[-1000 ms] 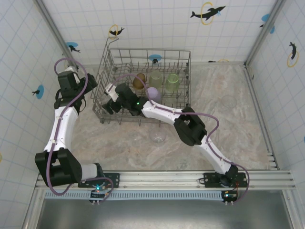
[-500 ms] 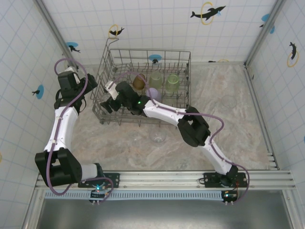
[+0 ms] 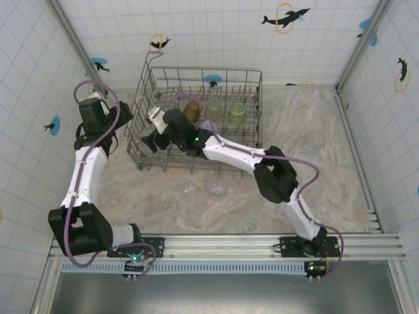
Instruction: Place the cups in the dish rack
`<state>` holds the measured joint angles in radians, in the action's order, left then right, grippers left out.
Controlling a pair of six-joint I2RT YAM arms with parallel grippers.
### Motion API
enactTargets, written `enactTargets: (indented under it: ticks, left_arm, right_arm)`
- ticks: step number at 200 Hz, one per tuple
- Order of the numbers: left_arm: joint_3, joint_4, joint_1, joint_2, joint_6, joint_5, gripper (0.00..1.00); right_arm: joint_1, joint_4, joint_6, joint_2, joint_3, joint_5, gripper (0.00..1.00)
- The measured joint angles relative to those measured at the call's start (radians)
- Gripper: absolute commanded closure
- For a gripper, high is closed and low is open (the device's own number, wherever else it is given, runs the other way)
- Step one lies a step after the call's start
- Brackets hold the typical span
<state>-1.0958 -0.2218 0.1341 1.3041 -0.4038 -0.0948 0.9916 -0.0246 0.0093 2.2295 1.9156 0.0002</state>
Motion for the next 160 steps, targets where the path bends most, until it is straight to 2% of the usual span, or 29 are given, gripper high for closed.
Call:
enactTargets:
  ticks: [50,110,160]
  left_arm:
    - [0.003,0.007,0.000,0.000,-0.016,-0.007,0.03]
    - [0.003,0.020,0.000,0.000,-0.043,-0.029,0.03]
    - [0.003,0.021,0.000,-0.001,-0.080,-0.061,0.03]
  right_arm:
    - [-0.047,-0.002,0.003,-0.119,-0.071,0.071,0.00]
    - [-0.051,0.029,0.006,-0.243,-0.154,0.135,0.01]
    - [-0.078,0.097,0.036,-0.457,-0.293,0.232,0.00]
